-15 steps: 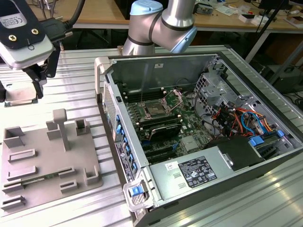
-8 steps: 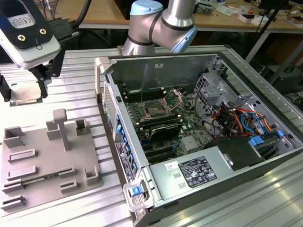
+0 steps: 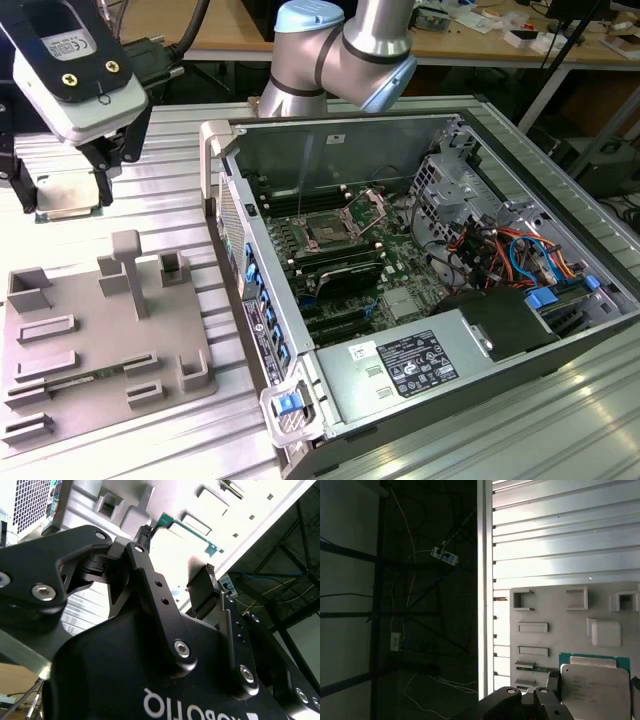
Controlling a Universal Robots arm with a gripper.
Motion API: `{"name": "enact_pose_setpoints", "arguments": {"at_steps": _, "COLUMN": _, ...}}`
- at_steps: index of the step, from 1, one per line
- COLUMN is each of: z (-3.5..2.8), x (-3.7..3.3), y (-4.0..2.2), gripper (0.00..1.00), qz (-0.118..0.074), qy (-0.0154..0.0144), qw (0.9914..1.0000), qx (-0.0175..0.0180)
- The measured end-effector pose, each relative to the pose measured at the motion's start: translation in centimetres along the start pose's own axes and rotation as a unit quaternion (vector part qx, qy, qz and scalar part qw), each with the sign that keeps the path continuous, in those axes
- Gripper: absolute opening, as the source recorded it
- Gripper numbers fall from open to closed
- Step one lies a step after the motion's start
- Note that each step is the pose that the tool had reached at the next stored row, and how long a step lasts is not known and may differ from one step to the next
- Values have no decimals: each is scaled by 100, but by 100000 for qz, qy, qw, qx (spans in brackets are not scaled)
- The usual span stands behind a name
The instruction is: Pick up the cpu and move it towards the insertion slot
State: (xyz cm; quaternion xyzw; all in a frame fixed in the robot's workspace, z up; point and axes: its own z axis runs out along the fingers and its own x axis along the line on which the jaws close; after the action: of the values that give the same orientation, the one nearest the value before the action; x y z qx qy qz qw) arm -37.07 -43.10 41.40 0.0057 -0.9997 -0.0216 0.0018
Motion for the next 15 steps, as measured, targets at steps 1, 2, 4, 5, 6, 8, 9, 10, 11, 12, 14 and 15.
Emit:
{"name": "enact_pose_setpoints", "arguments": {"at_steps": 1, "z": 0, "x": -26, "y": 0, "gripper": 55, "qz": 0, "qy": -3, "qw": 100000, "qx": -1}}
{"name": "enact_pose_setpoints", "arguments": {"at_steps": 2, "z": 0, "x": -36, "y": -1, "gripper": 55, "qz": -1, "qy": -2, "qw": 100000, "qx": 1}}
{"name": "enact_pose_setpoints", "arguments": {"at_steps": 4, "z": 0, "x": -53, "y": -1, "gripper": 55, "qz": -3, "qy": 0, "qw": 100000, "qx": 1}}
{"name": "enact_pose_setpoints", "arguments": {"at_steps": 5, "z": 0, "x": -61, "y": -1, "gripper": 55, "qz": -3, "qy": 0, "qw": 100000, "qx": 3}}
{"name": "enact_pose_setpoints", "arguments": {"at_steps": 6, "z": 0, "x": -71, "y": -1, "gripper": 55, "qz": 1, "qy": -4, "qw": 100000, "qx": -1}}
{"name": "enact_pose_setpoints", "arguments": {"at_steps": 8, "z": 0, "x": -87, "y": -1, "gripper": 55, "qz": -1, "qy": -2, "qw": 100000, "qx": -1}}
{"name": "enact_pose_setpoints", "arguments": {"at_steps": 9, "z": -1, "x": -95, "y": -1, "gripper": 55, "qz": 0, "qy": 1, "qw": 100000, "qx": 2}}
{"name": "enact_pose_setpoints", "arguments": {"at_steps": 10, "z": 0, "x": -105, "y": -1, "gripper": 55, "qz": 1, "qy": -1, "qw": 100000, "qx": 0}}
{"name": "enact_pose_setpoints", "arguments": {"at_steps": 11, "z": -1, "x": -113, "y": -1, "gripper": 55, "qz": -1, "qy": 1, "qw": 100000, "qx": 3}}
{"name": "enact_pose_setpoints", "arguments": {"at_steps": 12, "z": -1, "x": -129, "y": -2, "gripper": 55, "qz": -2, "qy": 0, "qw": 100000, "qx": 1}}
{"name": "enact_pose_setpoints", "arguments": {"at_steps": 14, "z": -1, "x": -149, "y": -2, "gripper": 55, "qz": -4, "qy": 0, "qw": 100000, "qx": 1}}
{"name": "enact_pose_setpoints", "arguments": {"at_steps": 15, "z": -1, "x": -156, "y": -2, "gripper": 55, "qz": -2, "qy": 1, "qw": 100000, "qx": 0}}
